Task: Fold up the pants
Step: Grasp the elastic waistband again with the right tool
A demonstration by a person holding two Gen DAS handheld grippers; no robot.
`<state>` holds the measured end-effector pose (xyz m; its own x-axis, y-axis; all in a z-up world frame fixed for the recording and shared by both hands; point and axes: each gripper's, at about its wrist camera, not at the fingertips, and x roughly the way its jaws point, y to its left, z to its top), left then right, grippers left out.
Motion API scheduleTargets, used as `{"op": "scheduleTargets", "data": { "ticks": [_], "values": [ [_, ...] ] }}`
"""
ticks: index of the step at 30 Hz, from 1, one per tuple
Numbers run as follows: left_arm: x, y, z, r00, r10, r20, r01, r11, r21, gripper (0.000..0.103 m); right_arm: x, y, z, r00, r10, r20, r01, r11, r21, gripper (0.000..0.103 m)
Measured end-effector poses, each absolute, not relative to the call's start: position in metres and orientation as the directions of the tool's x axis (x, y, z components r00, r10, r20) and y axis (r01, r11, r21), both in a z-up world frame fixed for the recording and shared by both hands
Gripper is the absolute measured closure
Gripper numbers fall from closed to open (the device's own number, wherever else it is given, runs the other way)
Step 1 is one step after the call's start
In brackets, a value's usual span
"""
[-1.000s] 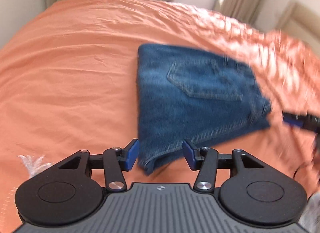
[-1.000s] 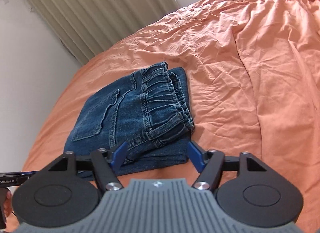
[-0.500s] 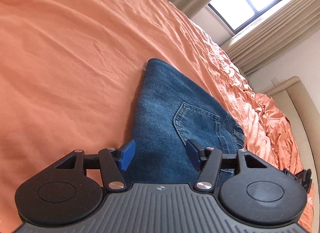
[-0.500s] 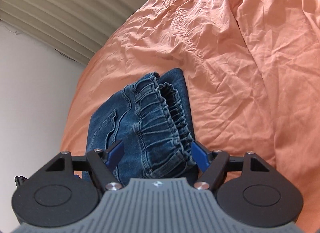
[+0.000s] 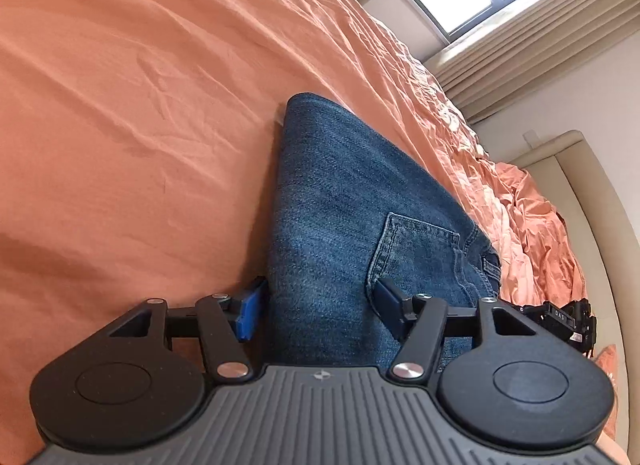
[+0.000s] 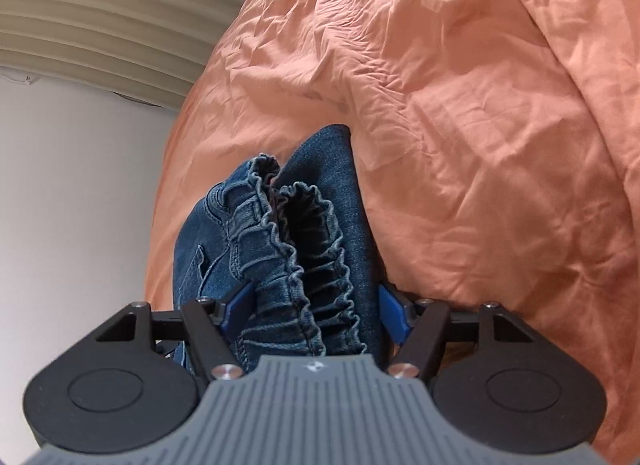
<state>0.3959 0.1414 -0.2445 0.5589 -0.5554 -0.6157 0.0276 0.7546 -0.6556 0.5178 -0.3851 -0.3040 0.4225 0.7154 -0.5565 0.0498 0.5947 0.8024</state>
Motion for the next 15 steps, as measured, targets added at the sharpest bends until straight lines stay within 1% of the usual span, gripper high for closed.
{"op": "scheduleTargets", "data": {
  "ticks": [5,10,13,15],
  "values": [
    [0.402,0.129,-0.24,0.555,-0.549,-0.625,0.085,0.785,-0.614,0.036,0.528,-0.379,-0.304,0.412,0.714,-0.566,0.026,0.612,0.79,0.044],
    [0.401,0.128,-0.238,0.555,-0.56,-0.615,0.125,0.787,-0.604,0.043,0.532,-0.372,-0.301,0.41,0.703,-0.581,-0.006,0.639,0.77,0.055],
    [0.401,0.128,-0.235,0.556,-0.569,-0.606,0.139,0.783,-0.607,0.052,0.53,-0.367,-0.294,0.42,0.69,-0.59,-0.04,0.663,0.747,0.063],
    [0.401,0.128,-0.232,0.557,-0.57,-0.604,0.146,0.783,-0.604,0.06,0.528,-0.365,-0.289,0.427,0.68,-0.596,-0.055,0.678,0.733,0.067]
  ]
}}
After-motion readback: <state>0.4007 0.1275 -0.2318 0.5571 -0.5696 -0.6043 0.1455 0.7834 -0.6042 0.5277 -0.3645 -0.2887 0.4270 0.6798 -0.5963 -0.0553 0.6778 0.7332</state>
